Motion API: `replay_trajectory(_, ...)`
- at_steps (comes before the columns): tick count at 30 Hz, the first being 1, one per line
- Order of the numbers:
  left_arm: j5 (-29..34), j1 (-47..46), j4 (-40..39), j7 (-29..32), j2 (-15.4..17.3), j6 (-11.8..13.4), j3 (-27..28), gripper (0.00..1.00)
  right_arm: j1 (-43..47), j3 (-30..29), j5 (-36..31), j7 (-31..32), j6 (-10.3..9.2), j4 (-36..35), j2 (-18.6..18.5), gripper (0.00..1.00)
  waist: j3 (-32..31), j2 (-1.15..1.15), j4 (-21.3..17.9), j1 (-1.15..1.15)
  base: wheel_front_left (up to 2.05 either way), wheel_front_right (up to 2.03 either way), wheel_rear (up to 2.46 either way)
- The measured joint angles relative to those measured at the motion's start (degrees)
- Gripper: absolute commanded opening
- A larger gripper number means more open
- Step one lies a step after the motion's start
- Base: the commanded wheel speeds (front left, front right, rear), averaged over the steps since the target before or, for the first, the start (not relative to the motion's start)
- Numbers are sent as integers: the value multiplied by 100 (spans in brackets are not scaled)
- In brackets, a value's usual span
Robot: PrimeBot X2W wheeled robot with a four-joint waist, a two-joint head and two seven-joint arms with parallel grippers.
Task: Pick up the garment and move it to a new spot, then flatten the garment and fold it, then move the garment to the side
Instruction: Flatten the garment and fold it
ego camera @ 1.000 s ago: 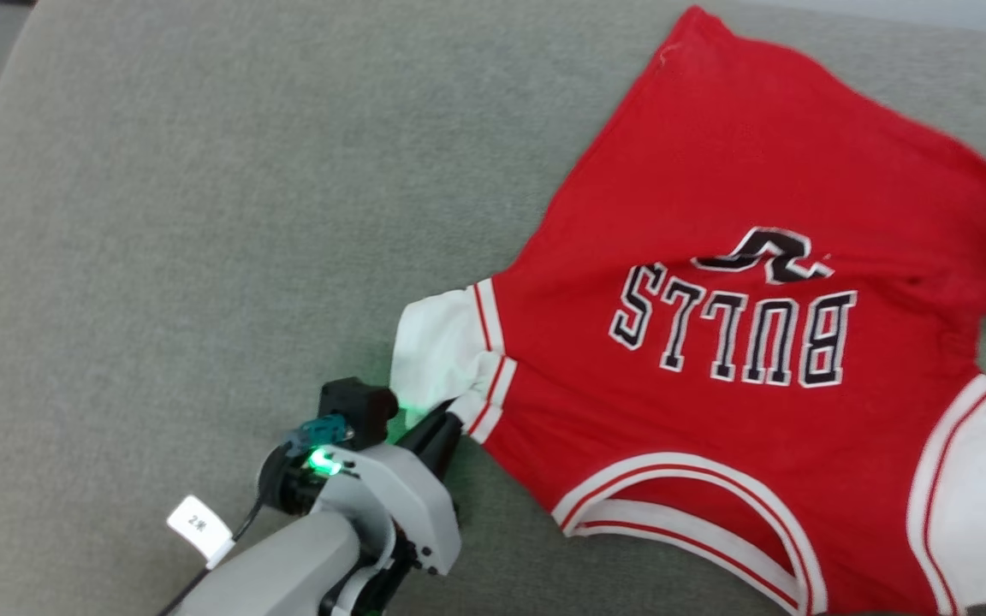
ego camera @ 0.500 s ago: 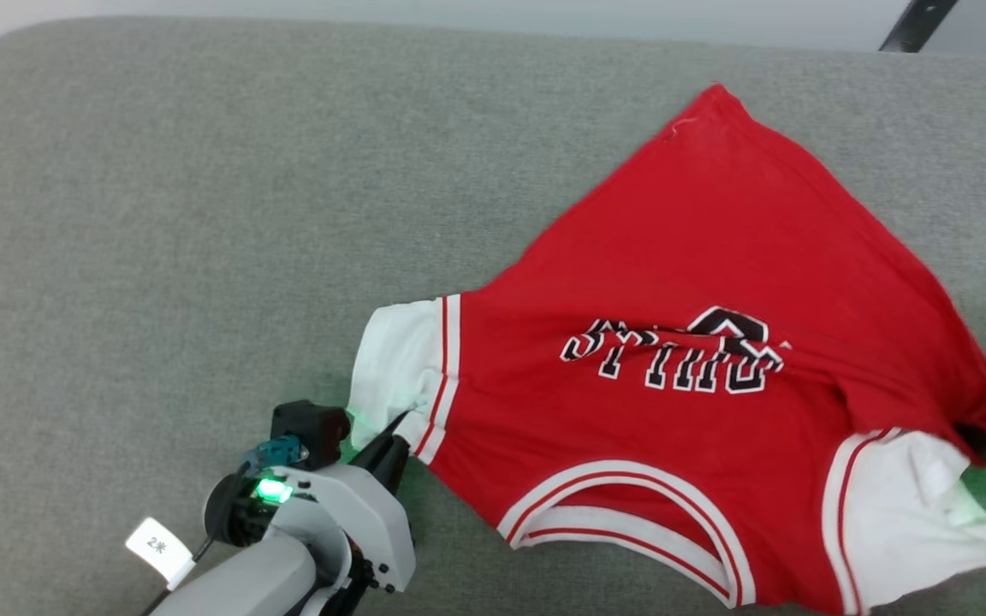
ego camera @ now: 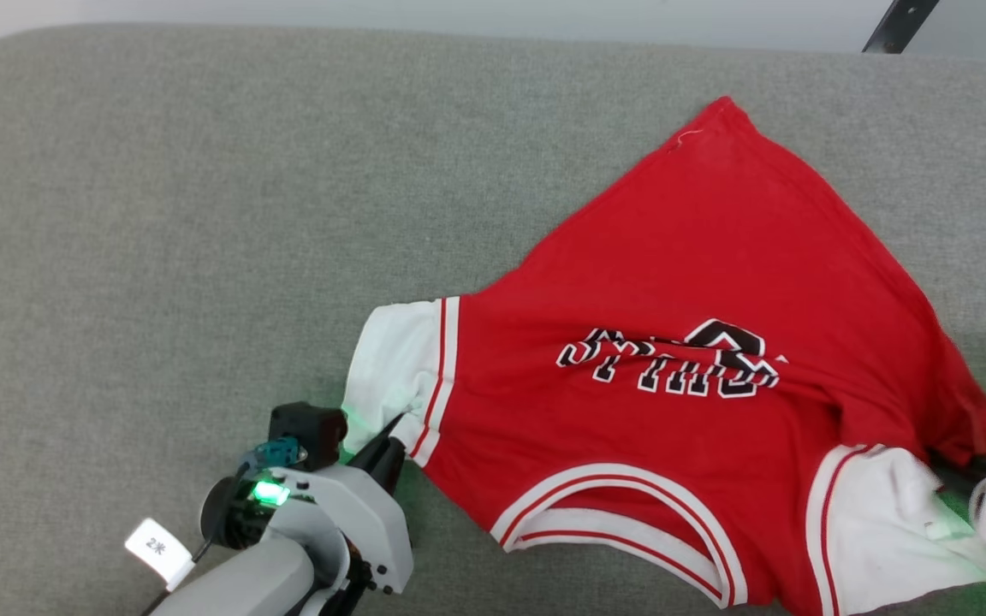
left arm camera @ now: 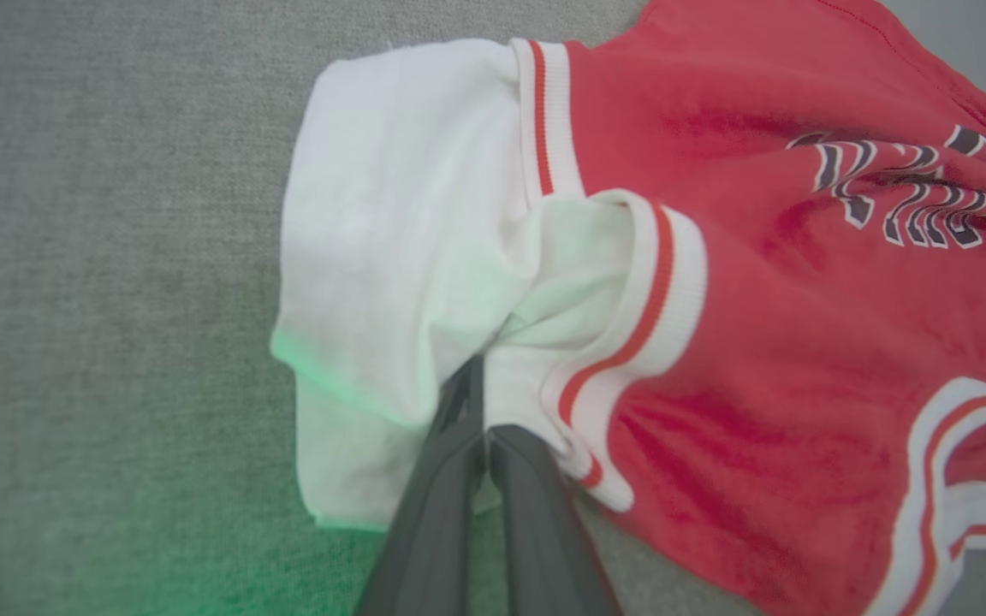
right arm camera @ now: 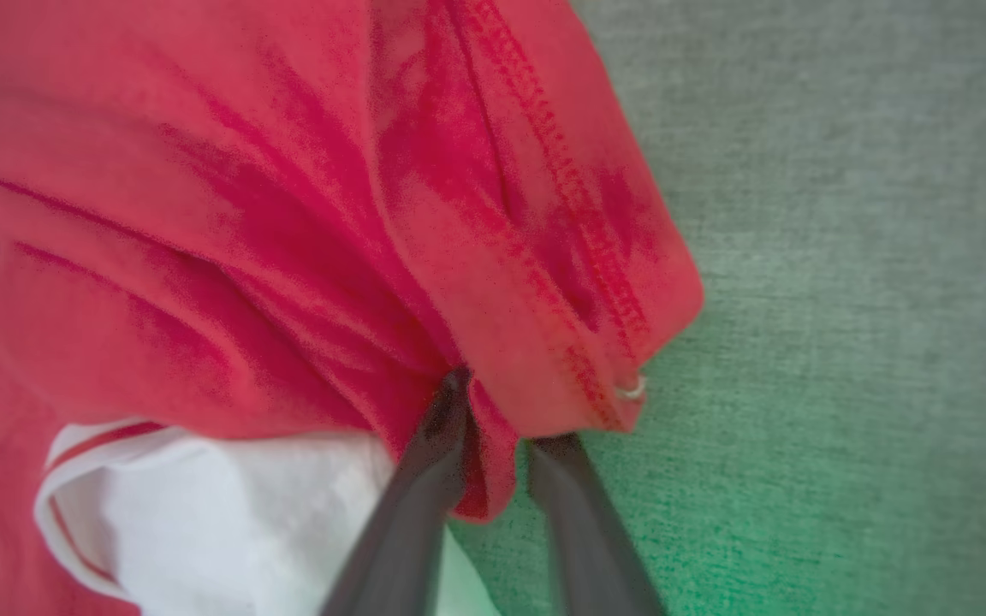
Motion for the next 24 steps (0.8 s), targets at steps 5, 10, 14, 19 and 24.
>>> replay_trajectory(5, -38, 92, -9, -1, 27, 9, 1, 0, 11, -76, -149, 103, 11, -201, 120, 100, -112, 0, -45, 0, 0, 0, 0)
replay_trajectory(10, -68, 201, -29, -7, 80, 16, 9, 0, 355, -283, -288, 68, -18, -742, 26, 100, -236, 0, -122, 0, 0, 0, 0)
replay_trajectory(14, -104, 265, -33, -29, 92, 25, 14, 0, 665, -546, -443, -271, -18, -1323, -1, 100, -317, 0, -184, 0, 0, 0, 0)
replay_trajectory(19, -111, 328, -40, -51, 96, 24, 8, 0, 1096, -797, -704, -935, -19, -2005, 37, 100, -367, 0, -222, 0, 0, 0, 0)
replay_trajectory(24, -109, 326, -78, -51, 101, 35, 2, 0, 1237, -786, -973, -1773, -19, -2663, -54, 100, -345, 0, -200, 0, 0, 0, 0)
